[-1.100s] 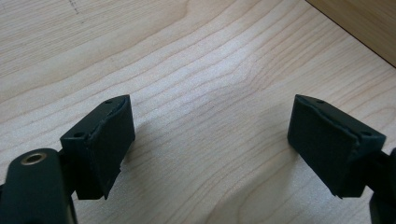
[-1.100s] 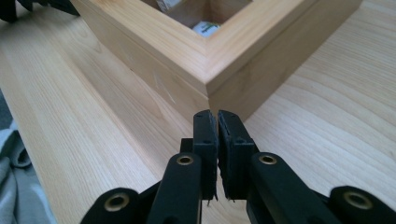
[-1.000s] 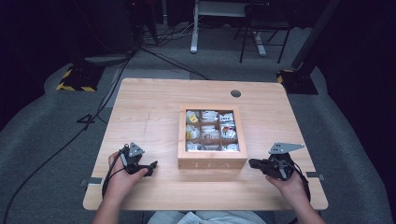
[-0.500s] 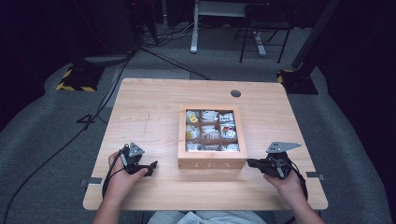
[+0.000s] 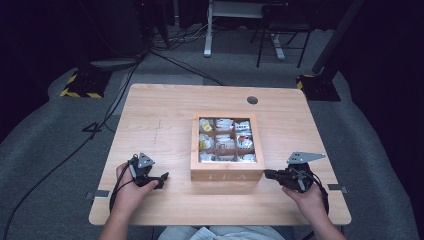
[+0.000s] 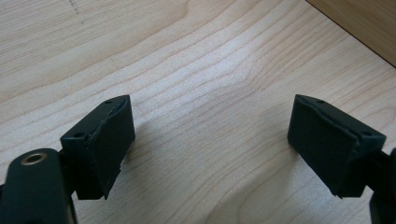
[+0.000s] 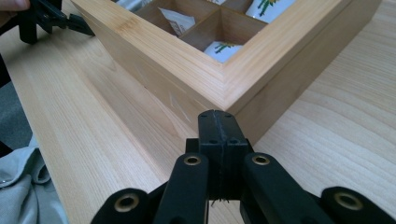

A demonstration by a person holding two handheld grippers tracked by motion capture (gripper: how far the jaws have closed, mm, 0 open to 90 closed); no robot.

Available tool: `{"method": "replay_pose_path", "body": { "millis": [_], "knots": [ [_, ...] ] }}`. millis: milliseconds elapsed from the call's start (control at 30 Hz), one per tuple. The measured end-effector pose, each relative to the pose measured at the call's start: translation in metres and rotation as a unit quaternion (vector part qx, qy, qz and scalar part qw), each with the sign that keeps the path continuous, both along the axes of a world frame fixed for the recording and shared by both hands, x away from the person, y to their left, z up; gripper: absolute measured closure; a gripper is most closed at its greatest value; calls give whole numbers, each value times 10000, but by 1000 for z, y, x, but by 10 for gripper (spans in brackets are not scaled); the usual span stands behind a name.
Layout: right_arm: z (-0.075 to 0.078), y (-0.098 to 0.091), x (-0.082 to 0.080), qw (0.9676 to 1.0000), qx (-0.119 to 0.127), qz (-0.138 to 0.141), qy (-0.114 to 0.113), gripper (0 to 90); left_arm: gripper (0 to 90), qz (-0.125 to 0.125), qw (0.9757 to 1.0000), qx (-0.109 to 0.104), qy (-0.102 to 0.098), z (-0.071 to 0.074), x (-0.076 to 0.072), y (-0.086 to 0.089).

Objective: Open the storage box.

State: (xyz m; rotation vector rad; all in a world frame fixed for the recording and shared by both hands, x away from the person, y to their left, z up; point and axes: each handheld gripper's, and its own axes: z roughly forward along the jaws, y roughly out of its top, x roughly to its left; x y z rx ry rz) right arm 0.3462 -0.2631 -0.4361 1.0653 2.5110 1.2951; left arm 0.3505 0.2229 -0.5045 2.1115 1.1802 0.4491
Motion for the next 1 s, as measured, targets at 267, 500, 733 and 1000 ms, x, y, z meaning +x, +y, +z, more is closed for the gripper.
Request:
{"method": "replay_pose_path", "body": {
  "millis": [267, 500, 733, 1000],
  "knots": [
    [-5, -4, 2, 9996, -244, -101, 44, 898, 154, -1, 10000, -1, -1, 0, 0, 0],
    [-5, 1, 4, 9996, -277, -40, 37, 898, 154, -1, 10000, -2, 0, 0, 0, 0],
    [-3, 1, 4, 9999, -140, -37, 38, 900, 154, -8, 10000, 6, 12, 0, 0, 0],
    [2, 0, 4, 10000, 9, -52, -25, 900, 154, -7, 10000, 6, 12, 0, 0, 0]
  ]
}}
